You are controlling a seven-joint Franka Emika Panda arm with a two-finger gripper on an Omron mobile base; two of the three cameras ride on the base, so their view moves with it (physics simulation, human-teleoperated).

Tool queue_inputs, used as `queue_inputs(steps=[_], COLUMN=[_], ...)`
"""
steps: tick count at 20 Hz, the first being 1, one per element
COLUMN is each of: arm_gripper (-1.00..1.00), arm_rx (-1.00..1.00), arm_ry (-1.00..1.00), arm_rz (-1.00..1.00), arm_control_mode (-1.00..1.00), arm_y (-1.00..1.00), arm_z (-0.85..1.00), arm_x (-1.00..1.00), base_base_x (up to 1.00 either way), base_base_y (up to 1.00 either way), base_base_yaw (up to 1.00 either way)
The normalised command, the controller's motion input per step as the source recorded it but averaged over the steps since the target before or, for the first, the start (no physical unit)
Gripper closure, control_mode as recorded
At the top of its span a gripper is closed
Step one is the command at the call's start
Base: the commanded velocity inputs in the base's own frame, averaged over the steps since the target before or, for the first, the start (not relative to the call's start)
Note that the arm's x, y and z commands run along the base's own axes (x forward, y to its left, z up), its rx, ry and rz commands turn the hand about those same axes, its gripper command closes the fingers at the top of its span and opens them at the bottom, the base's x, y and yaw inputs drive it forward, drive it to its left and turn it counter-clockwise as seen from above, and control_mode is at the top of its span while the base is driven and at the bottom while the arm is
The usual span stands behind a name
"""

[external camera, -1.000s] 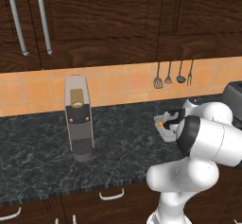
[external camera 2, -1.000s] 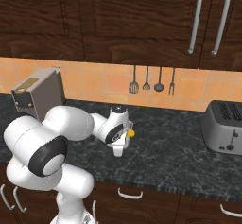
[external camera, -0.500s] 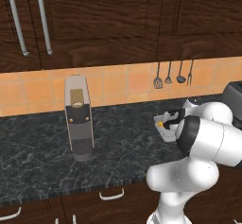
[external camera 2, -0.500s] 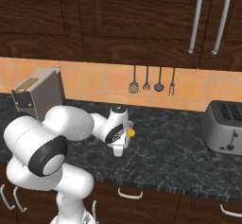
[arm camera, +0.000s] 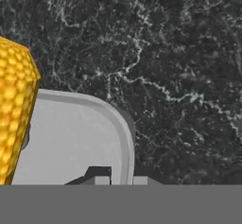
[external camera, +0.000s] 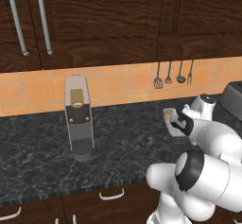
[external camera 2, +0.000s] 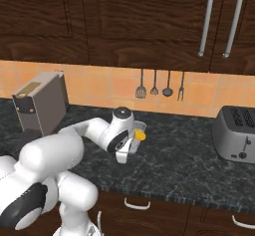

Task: Take the meat container that has the steak and place it on the second highest rack of the freezer. Then take the vegetable container that has the corn and garlic and place it on the highest rack of the freezer.

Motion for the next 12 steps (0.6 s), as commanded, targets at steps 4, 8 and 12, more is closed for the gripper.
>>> queue_inputs(steps=[4,8,12], arm_gripper=[1.0,1.0,1.0], arm_rx=[0.0,0.0,0.0], arm_ry=[0.0,0.0,0.03], arm_rz=[-0.09,-0.04,-0.01], arm_control_mode=[-1.0,-1.0,-1.0], arm_y=[0.0,0.0,0.1], arm_z=[0.58,0.73,0.59], arm_x=[-0.68,-0.34,-0.34], base_base_x=[0.0,0.0,0.0], base_base_y=[0.0,0.0,0.0], base_base_yaw=[0.0,0.0,0.0])
